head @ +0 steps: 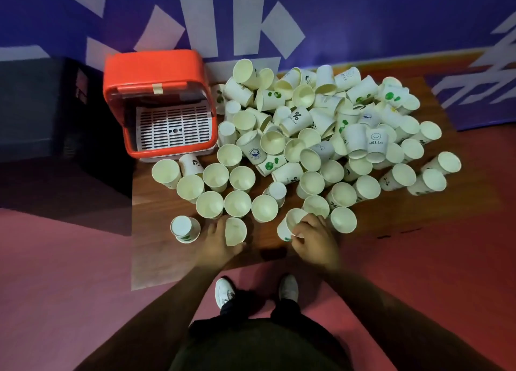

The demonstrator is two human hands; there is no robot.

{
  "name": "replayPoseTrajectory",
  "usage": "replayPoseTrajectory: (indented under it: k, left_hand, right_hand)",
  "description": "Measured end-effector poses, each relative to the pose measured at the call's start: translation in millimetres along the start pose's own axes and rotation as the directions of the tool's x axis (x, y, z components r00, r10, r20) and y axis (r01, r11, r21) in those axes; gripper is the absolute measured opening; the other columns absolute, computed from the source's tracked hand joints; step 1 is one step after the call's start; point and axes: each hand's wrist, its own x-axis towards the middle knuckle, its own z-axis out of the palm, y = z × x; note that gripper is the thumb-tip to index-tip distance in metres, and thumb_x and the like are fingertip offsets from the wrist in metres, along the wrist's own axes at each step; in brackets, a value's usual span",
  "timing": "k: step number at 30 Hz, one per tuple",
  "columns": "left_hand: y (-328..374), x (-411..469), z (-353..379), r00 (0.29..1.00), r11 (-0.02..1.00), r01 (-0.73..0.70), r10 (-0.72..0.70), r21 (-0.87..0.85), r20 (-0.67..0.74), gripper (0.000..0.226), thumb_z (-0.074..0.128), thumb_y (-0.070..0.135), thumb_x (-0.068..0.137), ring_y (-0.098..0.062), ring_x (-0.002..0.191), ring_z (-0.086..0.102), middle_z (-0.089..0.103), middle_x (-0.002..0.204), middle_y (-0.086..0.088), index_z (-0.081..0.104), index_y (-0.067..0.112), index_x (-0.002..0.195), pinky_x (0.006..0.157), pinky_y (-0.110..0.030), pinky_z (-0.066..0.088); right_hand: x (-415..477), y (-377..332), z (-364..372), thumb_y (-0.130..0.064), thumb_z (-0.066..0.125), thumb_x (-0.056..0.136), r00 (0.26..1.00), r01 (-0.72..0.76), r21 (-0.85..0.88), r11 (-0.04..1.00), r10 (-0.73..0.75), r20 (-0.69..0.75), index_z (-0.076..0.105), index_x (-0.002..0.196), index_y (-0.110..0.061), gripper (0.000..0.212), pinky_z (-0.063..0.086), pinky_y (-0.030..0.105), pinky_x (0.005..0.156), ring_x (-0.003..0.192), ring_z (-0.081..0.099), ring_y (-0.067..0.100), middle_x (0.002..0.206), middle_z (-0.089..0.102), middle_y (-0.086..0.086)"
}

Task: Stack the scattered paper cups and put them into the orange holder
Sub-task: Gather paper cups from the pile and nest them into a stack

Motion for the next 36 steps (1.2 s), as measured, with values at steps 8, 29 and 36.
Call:
replayPoseTrajectory:
  k: [8, 29, 36]
  left_hand:
    - [8, -22, -4, 0.999, 0.976, 0.029, -0.033, -0.218, -0.016, 0.085, 0.078, 0.053, 0.077, -0.023, 0.133, 0.046, 0.046, 0.145, -0.005, 0.037, 0.019, 0.144, 0.105, -0.038, 0.042]
    - [-68, -11, -59, 0.959, 0.988, 0.132, -0.149, -0.085, -0.240, 0.056, 0.074, 0.018, 0.083, -0.034, 0.121, 0.051, 0.054, 0.133, -0.012, 0.053, 0.008, 0.134, 0.098, -0.040, 0.044]
    - [-71, -35, -72, 0.886, 0.960, 0.150, -0.237, -0.235, -0.400, 0.043, 0.075, 0.030, 0.082, -0.020, 0.096, 0.055, 0.056, 0.108, -0.002, 0.054, 0.011, 0.114, 0.075, -0.029, 0.044]
  right_hand:
    - [20, -36, -28, -0.015, 0.075, 0.071, 0.978, 0.185, 0.269, 0.945, -0.149, -0.149, 0.064, 0.073, -0.015, 0.011, 0.038, 0.025, 0.099, 0.127, 0.043, 0.023, 0.134, 0.046, 0.009]
    - [36, -108, 43, -0.040, 0.083, 0.070, 0.942, 0.284, 0.133, 0.950, -0.302, 0.143, 0.047, 0.134, -0.016, 0.078, 0.042, 0.036, 0.102, 0.121, 0.049, 0.023, 0.131, 0.054, 0.003]
    - [27, -97, 59, -0.053, 0.080, 0.065, 0.923, 0.354, -0.091, 0.931, -0.332, 0.194, 0.043, 0.142, -0.019, 0.092, 0.042, 0.039, 0.106, 0.126, 0.047, 0.021, 0.138, 0.051, -0.002]
